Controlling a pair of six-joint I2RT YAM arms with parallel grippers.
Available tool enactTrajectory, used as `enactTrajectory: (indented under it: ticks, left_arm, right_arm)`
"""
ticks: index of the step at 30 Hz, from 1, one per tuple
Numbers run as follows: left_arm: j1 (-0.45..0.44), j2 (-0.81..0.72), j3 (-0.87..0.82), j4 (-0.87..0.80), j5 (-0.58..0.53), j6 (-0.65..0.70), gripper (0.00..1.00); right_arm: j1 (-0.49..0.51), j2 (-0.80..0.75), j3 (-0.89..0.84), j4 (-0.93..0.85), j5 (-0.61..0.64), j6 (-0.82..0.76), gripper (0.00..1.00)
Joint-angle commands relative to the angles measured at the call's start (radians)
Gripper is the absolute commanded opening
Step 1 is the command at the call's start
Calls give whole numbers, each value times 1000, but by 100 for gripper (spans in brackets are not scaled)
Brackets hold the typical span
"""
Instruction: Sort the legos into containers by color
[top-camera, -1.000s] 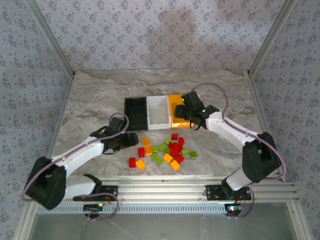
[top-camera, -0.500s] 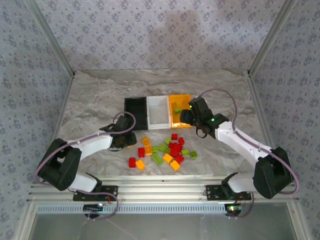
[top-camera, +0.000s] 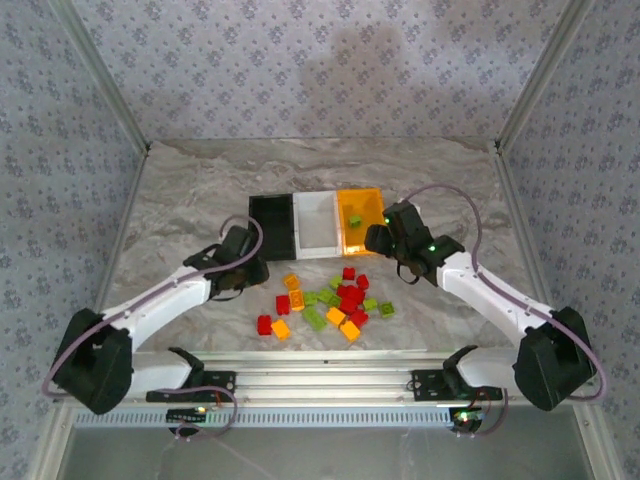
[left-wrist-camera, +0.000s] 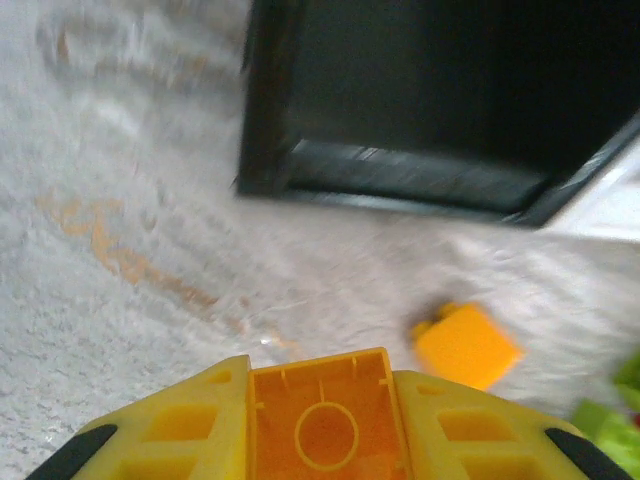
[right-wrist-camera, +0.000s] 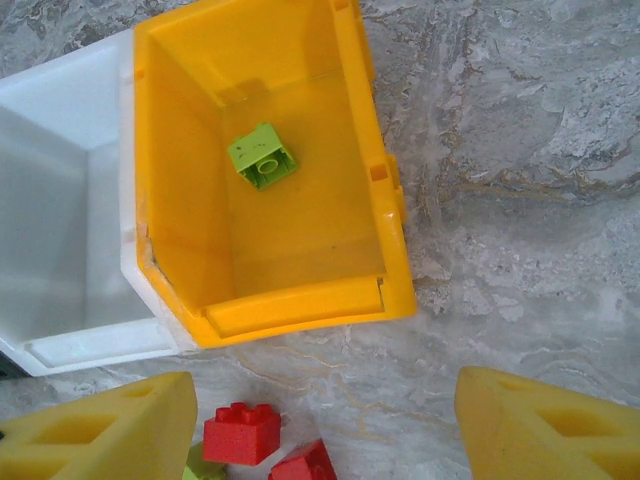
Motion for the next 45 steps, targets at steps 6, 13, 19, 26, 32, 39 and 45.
enactTrajectory:
  ticks: [6,13,19,26,32,39,45]
  left_arm:
    - [86,272,346,-39,-24,86,28]
    - [138,494,539,-37,-11,112,36]
    - [140,537,651,-76,-7,125,58]
    - [120,340,552,-31,107,87,73]
    - [24,88,305,-15,128,63,98]
    - [0,-218,14,-44,115,-30,100]
    - [-1,-418,-96,-98,79,-74,99]
  right_arm:
    - [26,-68,-65,-58,6,47,71]
    - [55,-142,-125,-103,-15,63,72]
    - [71,-166,-178,-106,-55,87,74]
    - [108,-92,-194,-56,-123,71,75]
    - [148,34,-159,-8,-117,42,75]
    - [117,136,-121,75,-126,15,65]
    - [101,218,-91,107,-171,-10,64]
